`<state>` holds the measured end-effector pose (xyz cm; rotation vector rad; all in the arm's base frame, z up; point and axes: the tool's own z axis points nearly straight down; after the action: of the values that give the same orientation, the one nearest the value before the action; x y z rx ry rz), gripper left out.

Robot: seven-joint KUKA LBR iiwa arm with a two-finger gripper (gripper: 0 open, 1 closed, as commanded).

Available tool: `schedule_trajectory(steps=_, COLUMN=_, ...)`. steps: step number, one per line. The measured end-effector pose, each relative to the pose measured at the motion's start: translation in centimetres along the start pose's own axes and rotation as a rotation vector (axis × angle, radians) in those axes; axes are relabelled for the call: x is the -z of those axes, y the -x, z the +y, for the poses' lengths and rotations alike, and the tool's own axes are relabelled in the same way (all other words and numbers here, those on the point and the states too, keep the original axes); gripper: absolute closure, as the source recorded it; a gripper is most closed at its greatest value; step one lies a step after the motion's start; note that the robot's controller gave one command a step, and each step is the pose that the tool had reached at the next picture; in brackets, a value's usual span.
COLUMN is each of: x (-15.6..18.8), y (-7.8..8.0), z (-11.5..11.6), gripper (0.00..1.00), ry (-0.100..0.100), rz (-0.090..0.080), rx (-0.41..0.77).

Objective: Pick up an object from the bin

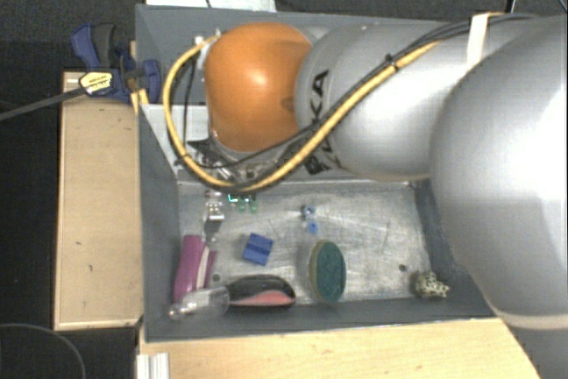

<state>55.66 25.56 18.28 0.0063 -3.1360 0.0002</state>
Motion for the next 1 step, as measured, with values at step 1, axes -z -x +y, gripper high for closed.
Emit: schedule_trajectory(steps=1, x=-4.64, y=-4.69, z=-6.65, gripper=0.00, ry=-0.002, rz=-0.005, rx=0.387)
